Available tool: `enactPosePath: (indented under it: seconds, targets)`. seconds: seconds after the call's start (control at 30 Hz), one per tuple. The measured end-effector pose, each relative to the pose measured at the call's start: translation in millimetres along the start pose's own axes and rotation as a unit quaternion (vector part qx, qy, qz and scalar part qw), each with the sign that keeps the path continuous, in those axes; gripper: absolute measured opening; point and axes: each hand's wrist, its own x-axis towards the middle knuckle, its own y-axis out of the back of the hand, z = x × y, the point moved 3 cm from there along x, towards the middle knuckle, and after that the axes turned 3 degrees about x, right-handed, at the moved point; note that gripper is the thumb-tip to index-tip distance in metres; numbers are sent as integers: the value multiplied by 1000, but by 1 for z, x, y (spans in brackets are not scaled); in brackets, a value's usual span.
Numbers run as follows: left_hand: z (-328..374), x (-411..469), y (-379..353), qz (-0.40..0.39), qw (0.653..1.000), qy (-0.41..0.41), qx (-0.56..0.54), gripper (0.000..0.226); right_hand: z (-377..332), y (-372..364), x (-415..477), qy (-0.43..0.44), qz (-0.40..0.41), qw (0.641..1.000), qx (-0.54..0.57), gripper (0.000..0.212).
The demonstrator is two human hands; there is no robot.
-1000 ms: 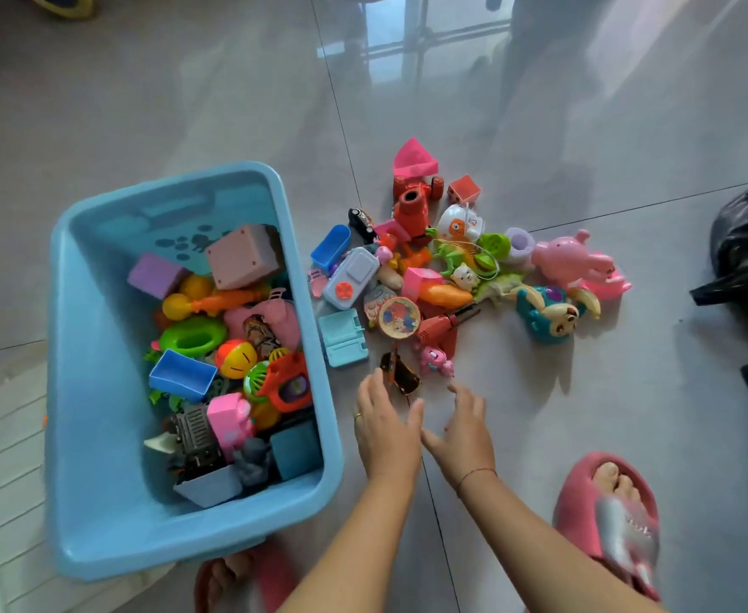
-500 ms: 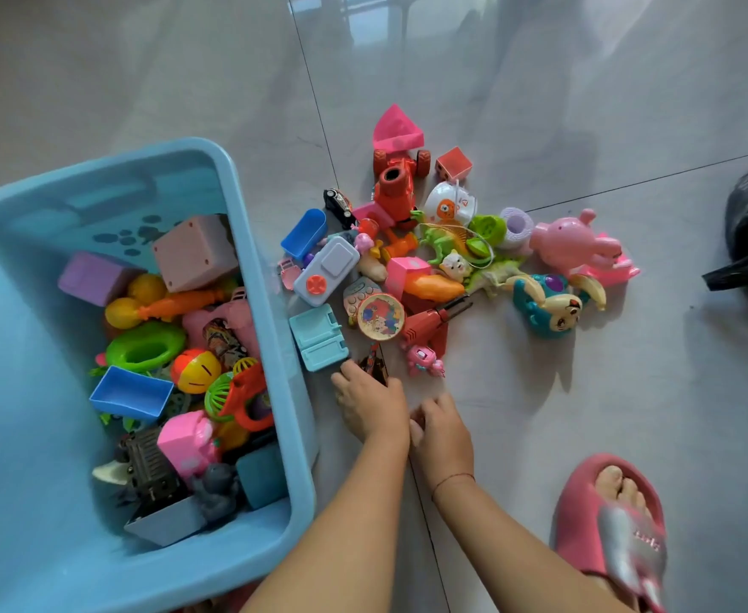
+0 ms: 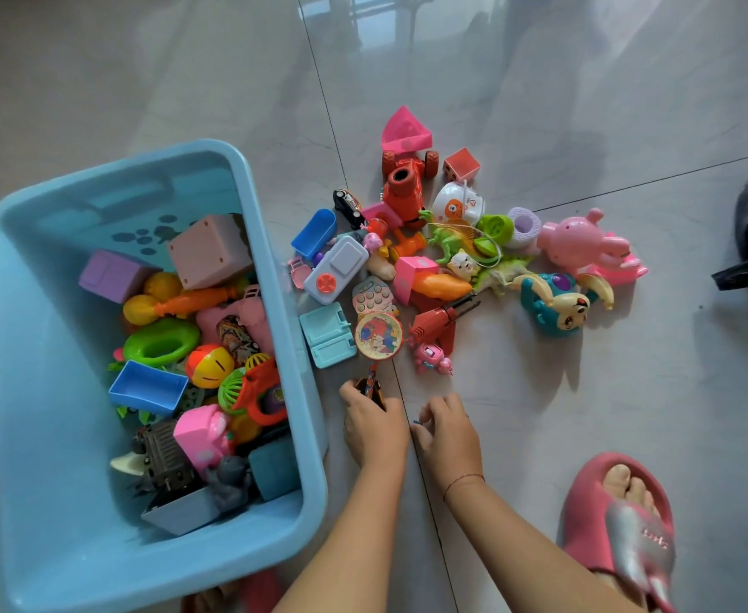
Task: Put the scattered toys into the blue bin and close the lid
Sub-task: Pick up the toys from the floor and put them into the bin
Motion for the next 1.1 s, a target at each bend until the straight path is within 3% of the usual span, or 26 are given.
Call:
enactPosePath:
  seconds: [0.27, 0.37, 0.43, 0.53, 0.73, 1.1]
  targets:
    - [2, -7, -2, -18, 1000, 1, -17, 48, -11, 43, 25, -29, 115, 988, 100, 12]
    - [6, -7, -1, -17, 999, 5, -27, 48, -21, 46, 38, -27, 74, 993, 90, 53]
    - [8, -7, 0, -13, 999, 3, -32, 48, -26, 41, 44, -34, 30, 997, 70, 63]
    - [11, -9, 2, -9, 999, 3, -39, 47, -28, 33, 49, -56, 9, 997, 45, 57]
    - [9, -14, 7, -13, 1000, 4, -25, 46, -30, 30, 58, -121, 75, 988, 54, 21]
    - [28, -56, 31, -8, 992, -91, -85, 41, -6, 54, 10, -141, 121, 960, 210, 15]
